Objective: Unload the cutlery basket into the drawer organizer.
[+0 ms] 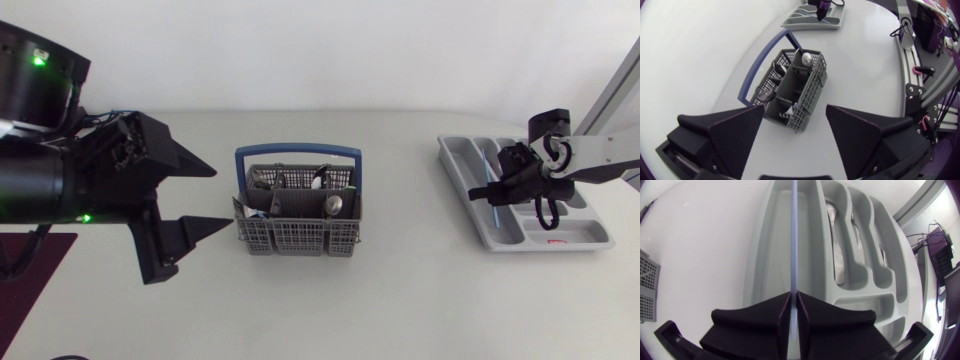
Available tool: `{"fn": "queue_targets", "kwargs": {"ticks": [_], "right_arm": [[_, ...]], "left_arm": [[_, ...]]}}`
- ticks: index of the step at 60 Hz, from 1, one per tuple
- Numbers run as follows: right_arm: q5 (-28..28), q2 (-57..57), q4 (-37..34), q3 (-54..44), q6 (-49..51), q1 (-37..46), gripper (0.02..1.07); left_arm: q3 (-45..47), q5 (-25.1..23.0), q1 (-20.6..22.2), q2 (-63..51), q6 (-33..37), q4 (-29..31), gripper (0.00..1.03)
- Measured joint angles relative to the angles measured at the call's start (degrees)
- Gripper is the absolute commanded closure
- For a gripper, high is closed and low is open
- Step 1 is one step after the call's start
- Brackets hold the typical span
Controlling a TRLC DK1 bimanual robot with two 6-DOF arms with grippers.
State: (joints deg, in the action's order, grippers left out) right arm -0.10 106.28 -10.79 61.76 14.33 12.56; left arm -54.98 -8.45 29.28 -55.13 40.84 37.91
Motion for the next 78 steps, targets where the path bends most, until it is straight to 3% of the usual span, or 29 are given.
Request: {"fn": "queue_targets", "kwargs": {"ticks": [12,24,38,54,78], "right_arm": [[0.2,2.4,-0.2,0.8,-0.7,0.0,0.58],[0.2,2.3,-0.6,0.8,-0.9,0.0,0.35],[1.2,-4.8,-0.2,-3.2,-0.9,-1.6,0.31],[1.9,-12.7,0.1,-8.2,-0.8,-6.3,0.31],[4.0,-22.8,-0.5,-13.3,-0.8,-13.1,0.31]], "left_arm": [[2.2,2.7,2.4,0.7,1.6,-1.6,0.18],[5.6,6.4,4.9,1.1,3.0,-6.0,0.18],[6.3,11.2,8.7,-2.3,4.3,-8.5,0.21],[1.9,18.8,11.6,-10.1,5.7,-7.3,0.24],[-6.0,25.2,12.7,-20.4,7.2,-1.8,0.42]]}}
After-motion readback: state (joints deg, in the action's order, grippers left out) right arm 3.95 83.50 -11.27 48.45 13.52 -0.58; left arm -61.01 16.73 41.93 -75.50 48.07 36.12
